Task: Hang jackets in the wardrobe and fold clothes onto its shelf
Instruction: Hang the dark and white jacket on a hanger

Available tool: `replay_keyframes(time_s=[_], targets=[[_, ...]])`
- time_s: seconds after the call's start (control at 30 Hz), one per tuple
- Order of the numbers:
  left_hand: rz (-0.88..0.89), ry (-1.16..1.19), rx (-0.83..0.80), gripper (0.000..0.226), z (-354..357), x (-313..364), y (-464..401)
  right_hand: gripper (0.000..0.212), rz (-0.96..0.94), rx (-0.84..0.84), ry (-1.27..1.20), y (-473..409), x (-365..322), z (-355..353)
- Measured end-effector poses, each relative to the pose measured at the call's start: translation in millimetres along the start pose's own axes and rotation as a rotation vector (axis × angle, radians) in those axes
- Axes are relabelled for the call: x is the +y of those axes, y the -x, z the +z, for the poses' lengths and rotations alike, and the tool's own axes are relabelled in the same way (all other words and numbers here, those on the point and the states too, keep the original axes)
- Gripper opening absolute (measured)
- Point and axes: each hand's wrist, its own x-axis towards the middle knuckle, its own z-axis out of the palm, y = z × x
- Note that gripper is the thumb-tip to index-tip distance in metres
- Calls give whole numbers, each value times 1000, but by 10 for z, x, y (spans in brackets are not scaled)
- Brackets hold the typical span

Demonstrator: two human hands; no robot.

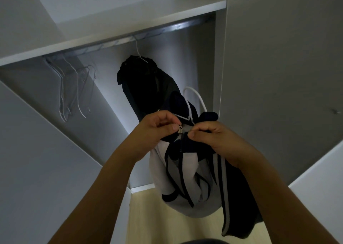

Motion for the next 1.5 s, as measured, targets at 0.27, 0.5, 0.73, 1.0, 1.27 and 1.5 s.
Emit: replay_keyframes(time_s=[0.27, 0.5, 0.73, 1.0, 1.27, 1.5], targets=[[-36, -28, -81, 9, 17, 16, -5, 22, 17, 28, -39, -9, 23, -7], [26, -98, 38, 13, 117, -42, 42, 23, 2, 181, -113, -48, 123, 51], [373, -602, 300, 10, 270, -142, 112, 24, -25, 346, -152, -94, 174, 61], [337, -632, -33, 13, 340, -358, 317, 31, -19, 465, -199, -157, 174, -45], [-186, -167, -175, 7, 364, -215, -62, 26, -48, 367, -159, -131, 135, -72], [-224, 101, 349, 17, 414, -153, -122, 13, -78, 561, -24, -115, 290, -139]])
